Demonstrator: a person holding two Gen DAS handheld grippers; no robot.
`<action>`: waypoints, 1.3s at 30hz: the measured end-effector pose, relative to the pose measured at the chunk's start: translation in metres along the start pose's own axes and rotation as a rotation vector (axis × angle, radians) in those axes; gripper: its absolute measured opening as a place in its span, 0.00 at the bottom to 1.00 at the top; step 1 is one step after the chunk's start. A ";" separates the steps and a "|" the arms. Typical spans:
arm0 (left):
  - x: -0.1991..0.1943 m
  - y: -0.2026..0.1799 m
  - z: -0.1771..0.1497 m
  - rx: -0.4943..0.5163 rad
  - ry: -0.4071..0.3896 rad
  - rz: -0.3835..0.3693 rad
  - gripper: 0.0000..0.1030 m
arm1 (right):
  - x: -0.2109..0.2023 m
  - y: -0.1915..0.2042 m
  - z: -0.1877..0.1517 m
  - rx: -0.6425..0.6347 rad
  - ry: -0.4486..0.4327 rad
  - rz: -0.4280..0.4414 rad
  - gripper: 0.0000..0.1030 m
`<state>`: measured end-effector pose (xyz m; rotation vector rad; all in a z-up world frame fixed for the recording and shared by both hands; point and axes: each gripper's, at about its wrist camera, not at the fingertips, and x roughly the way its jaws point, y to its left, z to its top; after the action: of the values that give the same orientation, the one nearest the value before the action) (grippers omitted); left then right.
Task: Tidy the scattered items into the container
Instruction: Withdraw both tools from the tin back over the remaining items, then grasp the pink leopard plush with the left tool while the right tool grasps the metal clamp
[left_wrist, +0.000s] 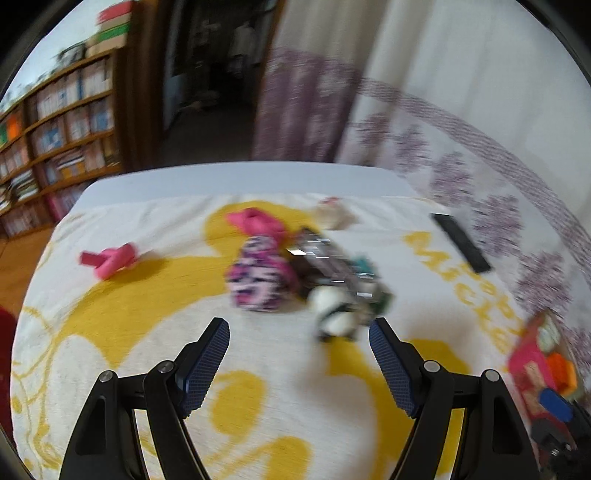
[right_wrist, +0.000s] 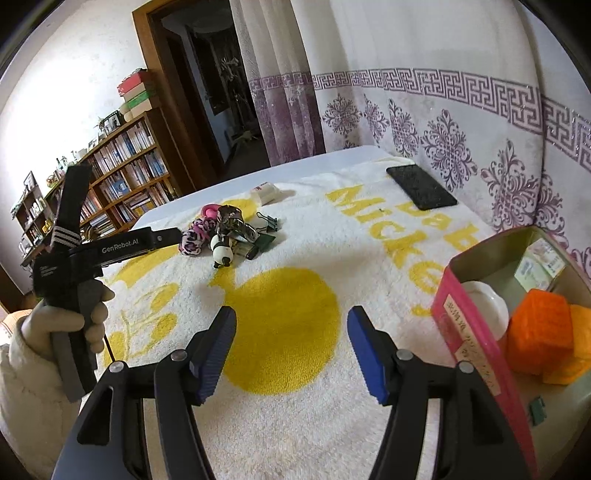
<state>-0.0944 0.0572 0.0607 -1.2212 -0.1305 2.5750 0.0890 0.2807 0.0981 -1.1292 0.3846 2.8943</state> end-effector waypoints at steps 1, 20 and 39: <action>0.005 0.006 0.001 -0.010 0.008 0.013 0.78 | 0.002 -0.001 0.000 0.000 0.003 0.004 0.65; 0.081 0.017 0.026 0.012 0.095 0.088 0.78 | 0.029 -0.002 0.022 0.000 0.012 0.042 0.65; 0.065 0.034 0.020 -0.020 0.084 0.038 0.38 | 0.095 0.046 0.076 -0.013 0.064 0.140 0.65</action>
<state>-0.1560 0.0450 0.0178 -1.3490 -0.1167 2.5557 -0.0362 0.2464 0.0989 -1.2479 0.4649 2.9895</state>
